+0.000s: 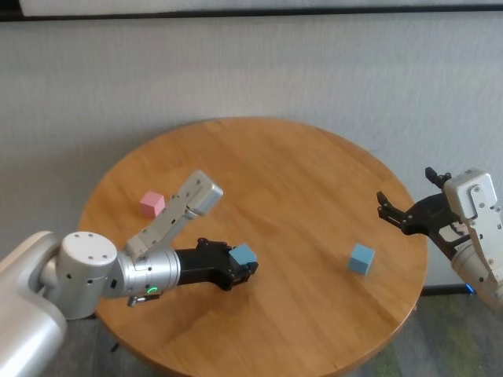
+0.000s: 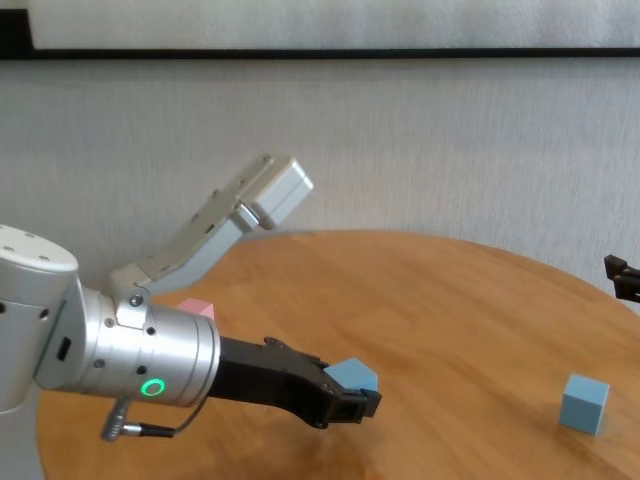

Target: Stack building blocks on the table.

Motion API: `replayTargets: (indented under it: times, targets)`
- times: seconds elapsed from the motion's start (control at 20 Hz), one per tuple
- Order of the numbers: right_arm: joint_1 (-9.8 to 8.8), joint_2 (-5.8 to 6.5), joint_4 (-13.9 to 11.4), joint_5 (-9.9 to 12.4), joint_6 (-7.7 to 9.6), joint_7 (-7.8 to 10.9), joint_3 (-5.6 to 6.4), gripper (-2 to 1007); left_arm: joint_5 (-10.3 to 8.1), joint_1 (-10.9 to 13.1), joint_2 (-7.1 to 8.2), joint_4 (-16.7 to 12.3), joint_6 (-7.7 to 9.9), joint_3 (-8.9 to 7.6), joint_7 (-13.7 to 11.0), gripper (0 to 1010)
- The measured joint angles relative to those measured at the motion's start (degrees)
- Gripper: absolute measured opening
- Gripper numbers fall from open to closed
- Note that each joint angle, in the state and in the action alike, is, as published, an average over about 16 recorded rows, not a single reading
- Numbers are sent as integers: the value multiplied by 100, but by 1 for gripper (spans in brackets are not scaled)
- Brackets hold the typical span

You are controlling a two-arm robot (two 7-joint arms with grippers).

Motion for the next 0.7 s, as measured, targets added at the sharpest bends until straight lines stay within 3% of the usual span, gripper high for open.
replayTargets:
  times: [0.35,0.7]
  targets:
    - [0,0,0,0,0,0,0,1001,-75,-182,-149,374,116,123,-49,401]
    - [0,0,0,0,0,0,0,1001,-96,-224,-179,478,151,155,-43,401]
